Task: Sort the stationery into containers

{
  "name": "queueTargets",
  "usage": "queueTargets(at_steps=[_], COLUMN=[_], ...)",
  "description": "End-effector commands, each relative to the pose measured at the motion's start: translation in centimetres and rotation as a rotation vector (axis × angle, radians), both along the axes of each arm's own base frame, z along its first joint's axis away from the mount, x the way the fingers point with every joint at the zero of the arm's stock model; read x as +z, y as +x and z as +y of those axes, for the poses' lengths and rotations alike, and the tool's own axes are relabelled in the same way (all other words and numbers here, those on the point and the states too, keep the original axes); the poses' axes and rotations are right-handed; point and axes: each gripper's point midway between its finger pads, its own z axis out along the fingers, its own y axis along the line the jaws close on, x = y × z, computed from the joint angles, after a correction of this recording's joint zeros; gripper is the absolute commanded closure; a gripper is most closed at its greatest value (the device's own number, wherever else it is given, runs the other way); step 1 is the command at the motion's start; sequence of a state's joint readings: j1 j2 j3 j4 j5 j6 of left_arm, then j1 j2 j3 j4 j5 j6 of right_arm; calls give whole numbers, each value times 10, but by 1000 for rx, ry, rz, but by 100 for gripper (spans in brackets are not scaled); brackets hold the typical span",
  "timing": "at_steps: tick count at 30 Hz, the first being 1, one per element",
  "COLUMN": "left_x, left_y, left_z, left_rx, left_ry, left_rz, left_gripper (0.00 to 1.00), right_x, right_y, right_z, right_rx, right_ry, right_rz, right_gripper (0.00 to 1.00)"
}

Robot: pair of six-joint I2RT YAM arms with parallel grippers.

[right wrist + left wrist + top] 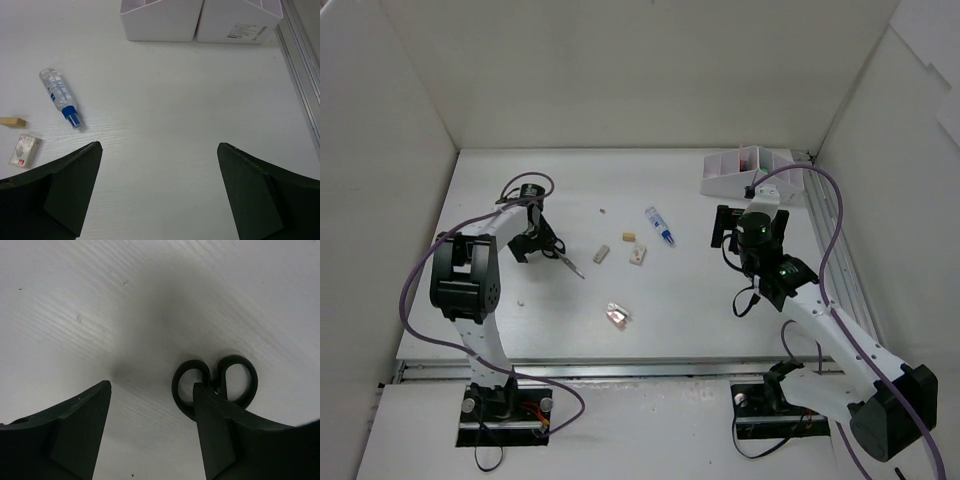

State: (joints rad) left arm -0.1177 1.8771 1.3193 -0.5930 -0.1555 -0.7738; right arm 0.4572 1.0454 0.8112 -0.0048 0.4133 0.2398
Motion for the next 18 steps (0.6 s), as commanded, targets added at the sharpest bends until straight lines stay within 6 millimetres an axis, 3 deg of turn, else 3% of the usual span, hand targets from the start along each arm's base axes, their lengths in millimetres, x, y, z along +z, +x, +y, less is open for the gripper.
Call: queueTargets(at_steps=[1,5,8,11,16,18], left_x=[9,3,5,6,23,44], left_y=[17,17,19,23,41,45], left_z=[1,-2,-10,-13,-23,-28], left_rx=[-2,-12,-46,-78,-235,-285], left_ry=[15,21,-1,9,-2,12], left_rz=[-39,-31,-46,-58,-168,-246], left_gripper=[39,49,63,100,100,100], right_x=[8,9,10,12,19,19], right_y=[4,2,2,1,2,1], right_z=[-7,-12,-15,-16,-9,3], right_rx=[-66,-87,-100,-105,-57,21], right_ry=[-7,-21,-27,-25,-22,-11], right_rz=[-38,-41,-47,-52,-59,-50], right_gripper=[2,2,2,2,2,2])
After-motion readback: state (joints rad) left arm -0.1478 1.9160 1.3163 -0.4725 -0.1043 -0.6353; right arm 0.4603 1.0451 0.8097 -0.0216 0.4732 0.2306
